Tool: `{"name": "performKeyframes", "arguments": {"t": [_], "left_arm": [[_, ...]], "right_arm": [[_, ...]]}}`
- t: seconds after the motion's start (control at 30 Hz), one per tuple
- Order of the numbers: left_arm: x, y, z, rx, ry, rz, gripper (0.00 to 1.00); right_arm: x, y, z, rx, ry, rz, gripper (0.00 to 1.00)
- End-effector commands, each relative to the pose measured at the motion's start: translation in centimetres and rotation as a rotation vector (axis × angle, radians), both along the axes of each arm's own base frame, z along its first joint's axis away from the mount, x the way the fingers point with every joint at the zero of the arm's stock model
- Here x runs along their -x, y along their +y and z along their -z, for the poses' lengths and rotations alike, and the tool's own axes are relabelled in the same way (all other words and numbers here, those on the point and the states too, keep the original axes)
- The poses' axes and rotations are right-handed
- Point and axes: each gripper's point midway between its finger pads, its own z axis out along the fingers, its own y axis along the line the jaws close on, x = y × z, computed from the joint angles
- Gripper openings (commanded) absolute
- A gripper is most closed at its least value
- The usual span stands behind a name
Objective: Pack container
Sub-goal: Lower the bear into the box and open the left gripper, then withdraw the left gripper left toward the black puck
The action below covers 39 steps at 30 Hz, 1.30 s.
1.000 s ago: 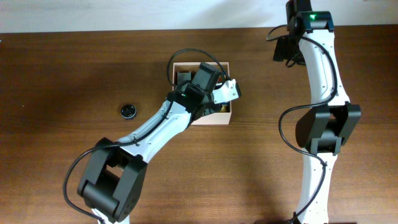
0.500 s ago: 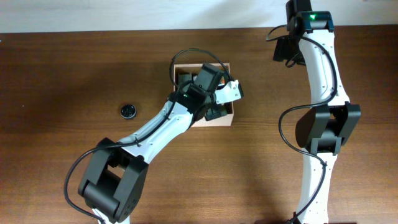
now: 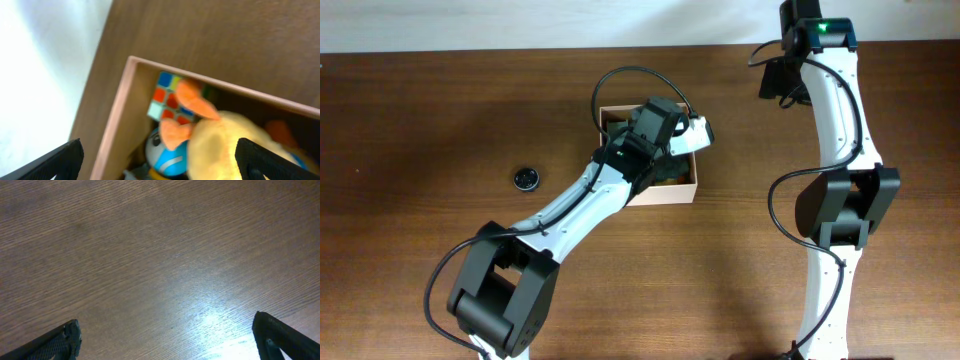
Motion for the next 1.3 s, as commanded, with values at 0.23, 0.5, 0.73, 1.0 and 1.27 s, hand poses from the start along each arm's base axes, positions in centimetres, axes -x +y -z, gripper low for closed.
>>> {"name": "performKeyframes", "arguments": {"t": [0.23,0.5,0.73,1.0,1.27], "left_arm": [[-2.7,4.3,-7.7,0.251,-0.064,-0.291,0.99],[0.5,13.9,-10.6,0.521,0.062,-0.829,0.99],[6.1,18.2,-10.7,0.453,0.209,-0.931,0.99],[7.6,22.8,-4.0,0.448,0.353,-1.235,0.99],[5.7,28.4,-0.4,0.513,0.365,-1.491,0.99]], "right_arm": [[0.1,-0.6,0.2,0.012,0.003,0.026,0.99],[0.1,-0.6,0.2,0.012,0.003,0.026,0.99],[0.1,-0.6,0.2,0.012,0.003,0.026,0.99],[0.1,-0.6,0.2,0.012,0.003,0.026,0.99],[0.1,-0.6,0.2,0.012,0.003,0.026,0.99]]}}
